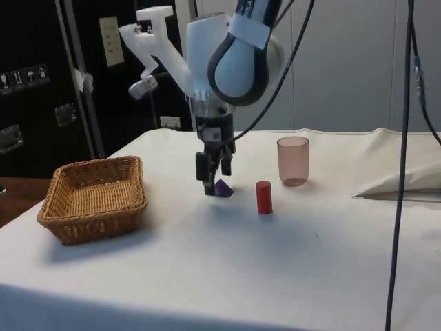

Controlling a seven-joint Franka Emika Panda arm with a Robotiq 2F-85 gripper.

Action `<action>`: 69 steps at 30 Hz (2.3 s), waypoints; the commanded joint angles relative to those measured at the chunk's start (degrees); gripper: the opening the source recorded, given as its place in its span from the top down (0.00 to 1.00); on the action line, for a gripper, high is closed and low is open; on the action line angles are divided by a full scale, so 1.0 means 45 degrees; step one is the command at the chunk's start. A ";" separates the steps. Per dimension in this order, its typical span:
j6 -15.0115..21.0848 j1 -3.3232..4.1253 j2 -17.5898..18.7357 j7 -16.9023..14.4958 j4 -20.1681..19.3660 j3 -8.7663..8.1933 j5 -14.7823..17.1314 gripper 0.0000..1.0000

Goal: Pick up the triangular block and place it into the basket.

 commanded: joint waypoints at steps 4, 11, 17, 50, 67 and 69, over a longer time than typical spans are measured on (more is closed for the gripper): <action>0.0293 -0.0255 0.0140 -0.0242 0.0025 0.0318 0.0293 0.21; 0.0331 -0.0255 0.0191 -0.0242 0.0038 0.0331 0.0293 0.51; 0.0191 -0.0013 0.0229 -0.0013 0.0051 0.0000 0.0013 0.67; -0.0458 0.0064 -0.1502 0.0025 0.0115 -0.0025 -0.0038 0.67; -0.1999 0.0153 -0.2292 0.0242 0.1235 0.0115 -0.0178 0.67; -0.2165 0.0153 -0.2241 0.0255 0.1502 0.0178 -0.0153 0.67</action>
